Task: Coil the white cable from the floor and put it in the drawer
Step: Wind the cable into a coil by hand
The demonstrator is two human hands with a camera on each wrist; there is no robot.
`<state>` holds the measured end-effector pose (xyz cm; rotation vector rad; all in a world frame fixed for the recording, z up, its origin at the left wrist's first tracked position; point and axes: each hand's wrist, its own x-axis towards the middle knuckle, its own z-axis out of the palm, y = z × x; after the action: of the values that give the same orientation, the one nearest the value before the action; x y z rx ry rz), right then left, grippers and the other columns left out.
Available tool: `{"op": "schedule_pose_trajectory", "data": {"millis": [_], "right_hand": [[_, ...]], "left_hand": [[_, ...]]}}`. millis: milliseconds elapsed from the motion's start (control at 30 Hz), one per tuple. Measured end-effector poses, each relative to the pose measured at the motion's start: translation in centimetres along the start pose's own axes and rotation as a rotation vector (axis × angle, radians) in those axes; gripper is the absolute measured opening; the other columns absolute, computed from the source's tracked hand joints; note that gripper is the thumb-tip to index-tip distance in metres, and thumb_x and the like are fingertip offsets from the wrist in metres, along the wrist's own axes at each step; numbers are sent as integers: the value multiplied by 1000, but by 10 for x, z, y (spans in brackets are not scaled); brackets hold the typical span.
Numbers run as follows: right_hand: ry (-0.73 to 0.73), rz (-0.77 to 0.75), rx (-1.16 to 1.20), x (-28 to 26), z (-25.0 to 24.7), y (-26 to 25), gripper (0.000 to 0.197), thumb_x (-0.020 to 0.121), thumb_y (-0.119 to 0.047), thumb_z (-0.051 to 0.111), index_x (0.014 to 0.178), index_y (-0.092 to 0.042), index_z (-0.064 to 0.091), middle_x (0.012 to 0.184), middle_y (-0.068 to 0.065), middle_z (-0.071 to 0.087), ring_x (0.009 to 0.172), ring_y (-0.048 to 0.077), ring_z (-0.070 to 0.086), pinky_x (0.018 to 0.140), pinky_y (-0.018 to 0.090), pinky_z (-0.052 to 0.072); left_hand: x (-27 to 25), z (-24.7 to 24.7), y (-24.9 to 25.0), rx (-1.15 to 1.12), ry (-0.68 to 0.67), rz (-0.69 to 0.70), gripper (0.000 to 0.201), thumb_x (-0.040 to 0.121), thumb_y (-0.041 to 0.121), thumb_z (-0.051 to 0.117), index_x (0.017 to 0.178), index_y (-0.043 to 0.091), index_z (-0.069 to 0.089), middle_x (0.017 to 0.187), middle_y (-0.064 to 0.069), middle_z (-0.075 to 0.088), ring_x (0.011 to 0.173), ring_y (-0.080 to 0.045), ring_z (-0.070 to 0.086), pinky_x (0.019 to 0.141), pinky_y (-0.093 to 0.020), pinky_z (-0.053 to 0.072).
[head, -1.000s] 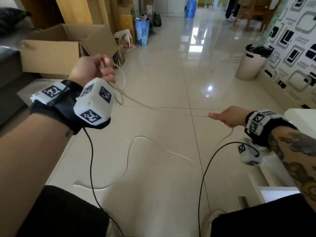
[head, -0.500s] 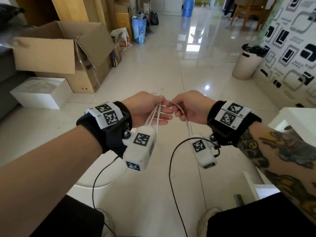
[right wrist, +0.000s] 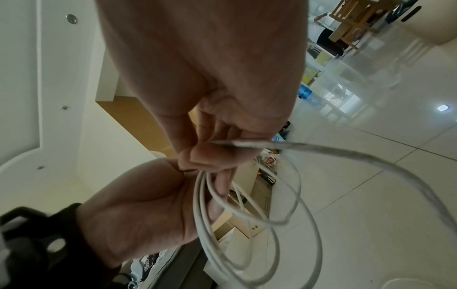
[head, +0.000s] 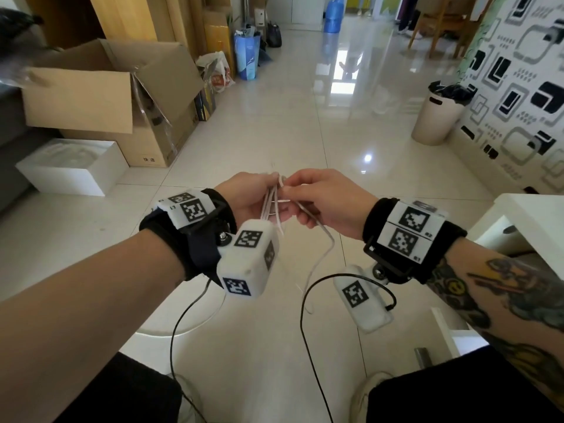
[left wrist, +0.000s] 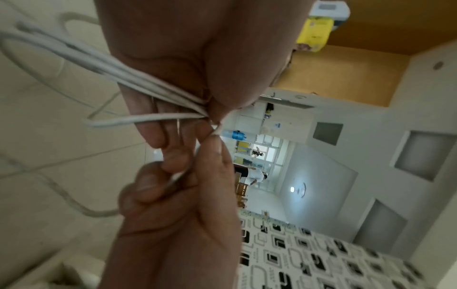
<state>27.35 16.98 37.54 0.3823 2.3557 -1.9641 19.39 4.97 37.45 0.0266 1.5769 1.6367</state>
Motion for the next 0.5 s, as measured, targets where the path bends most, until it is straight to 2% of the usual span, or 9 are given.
{"op": "schedule_pose_trajectory", "data": {"millis": [100, 200, 267, 300, 367, 400, 433, 500], "right_hand": [[-37, 0, -34, 0, 1, 1, 6, 90, -10, 60, 94, -6, 61, 60, 8, 55, 47, 17, 49, 45, 24, 39], [-88, 11, -113, -1, 0, 4, 12, 90, -13, 59, 83, -5, 61, 61, 8, 56, 49, 18, 52, 46, 25, 43], [-73, 8, -175, 1, -2, 5, 24, 91, -23, 58, 76, -6, 60, 59, 8, 57, 49, 19, 53, 48, 26, 46], [-60, 5, -216, 2, -3, 5, 32, 91, -32, 58, 72, -6, 60, 57, 7, 57, 48, 18, 53, 49, 27, 46], [-37, 25, -338, 3, -9, 5, 50, 89, -54, 53, 66, -9, 57, 52, 4, 55, 44, 17, 52, 49, 24, 45], [-38, 41, -407, 4, -13, 5, 56, 87, -63, 48, 63, -12, 54, 50, 3, 53, 44, 17, 50, 51, 22, 44], [-48, 53, -462, 5, -18, 7, 60, 85, -69, 43, 61, -14, 51, 49, 1, 50, 45, 18, 49, 55, 22, 45], [-71, 60, -497, 7, -32, 10, 62, 82, -73, 40, 58, -17, 44, 47, -2, 43, 49, 20, 45, 68, 28, 45]], "left_hand": [[2, -3, 5, -30, -47, -6, 41, 105, 32, 26, 80, 13, 53, 52, -5, 62, 40, -17, 62, 44, -22, 56], [2, -4, 6, -51, -40, 43, 37, 105, 31, 30, 78, 16, 50, 65, -2, 68, 52, -16, 66, 56, -28, 58], [2, -3, 6, -108, -35, 86, 36, 105, 29, 32, 76, 15, 48, 82, -7, 73, 68, -20, 71, 63, -31, 59], [1, -3, 7, -142, -27, 104, 37, 105, 30, 32, 75, 15, 48, 83, -8, 74, 72, -21, 72, 65, -32, 59], [-1, -7, 16, -251, 5, 172, 40, 104, 29, 32, 71, 15, 48, 63, -4, 69, 60, -18, 71, 66, -32, 58], [-2, -10, 22, -321, 28, 216, 41, 104, 27, 32, 68, 15, 47, 53, -1, 60, 50, -16, 64, 66, -31, 56], [-4, -14, 29, -386, 66, 257, 41, 103, 25, 33, 65, 15, 44, 48, 2, 51, 43, -13, 54, 65, -28, 52], [-6, -29, 42, -531, 94, 326, 40, 101, 20, 35, 62, 16, 41, 47, 5, 39, 37, -10, 37, 57, -23, 41]]}}
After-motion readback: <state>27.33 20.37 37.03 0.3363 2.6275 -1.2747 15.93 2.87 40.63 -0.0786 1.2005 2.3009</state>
